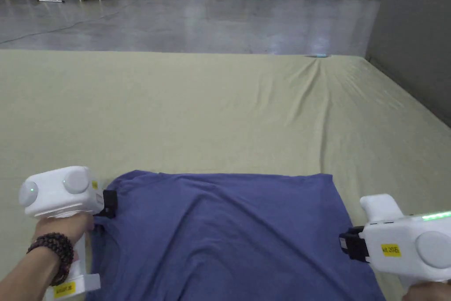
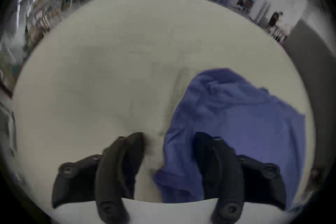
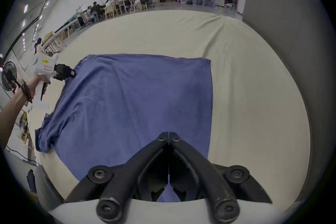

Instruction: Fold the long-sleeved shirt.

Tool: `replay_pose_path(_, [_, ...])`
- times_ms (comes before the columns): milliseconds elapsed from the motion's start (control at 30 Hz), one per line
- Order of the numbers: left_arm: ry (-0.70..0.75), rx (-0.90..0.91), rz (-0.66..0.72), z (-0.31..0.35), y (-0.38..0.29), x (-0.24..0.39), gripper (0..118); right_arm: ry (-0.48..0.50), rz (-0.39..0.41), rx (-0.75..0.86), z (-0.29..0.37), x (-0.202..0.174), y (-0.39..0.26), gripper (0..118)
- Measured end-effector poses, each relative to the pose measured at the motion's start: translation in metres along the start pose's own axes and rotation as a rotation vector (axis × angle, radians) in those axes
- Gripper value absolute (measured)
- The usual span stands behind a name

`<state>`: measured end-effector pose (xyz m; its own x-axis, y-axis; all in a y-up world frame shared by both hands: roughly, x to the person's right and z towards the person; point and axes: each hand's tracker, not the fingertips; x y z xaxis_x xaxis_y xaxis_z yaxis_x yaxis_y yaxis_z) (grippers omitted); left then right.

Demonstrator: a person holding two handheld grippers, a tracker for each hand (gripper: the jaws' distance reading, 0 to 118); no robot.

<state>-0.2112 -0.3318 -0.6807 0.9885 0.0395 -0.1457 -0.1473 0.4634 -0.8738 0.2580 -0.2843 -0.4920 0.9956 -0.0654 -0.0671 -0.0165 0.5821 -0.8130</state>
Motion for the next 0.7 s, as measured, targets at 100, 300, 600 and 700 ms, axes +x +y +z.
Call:
replay_pose_path(100, [0.033,0.06,-0.179,0.017,-0.016,0.015,0,-0.009,-0.003,-0.017,-0.007,0.001,-0.002,0])
replay_pose_path(300, [-0.094,0.134,-0.156,0.062,-0.004,-0.003,0,-0.023,-0.029,-0.022,-0.009,0.009,0.028,0])
replay_pose_path(600, [-0.17,0.275,-0.214,0.103,0.022,-0.003,0,-0.038,-0.142,0.073,-0.038,0.041,0.156,35])
replay_pose_path(700, [-0.191,0.275,-0.183,0.098,0.026,-0.003,0,-0.083,-0.185,-0.017,-0.075,0.054,0.18,78])
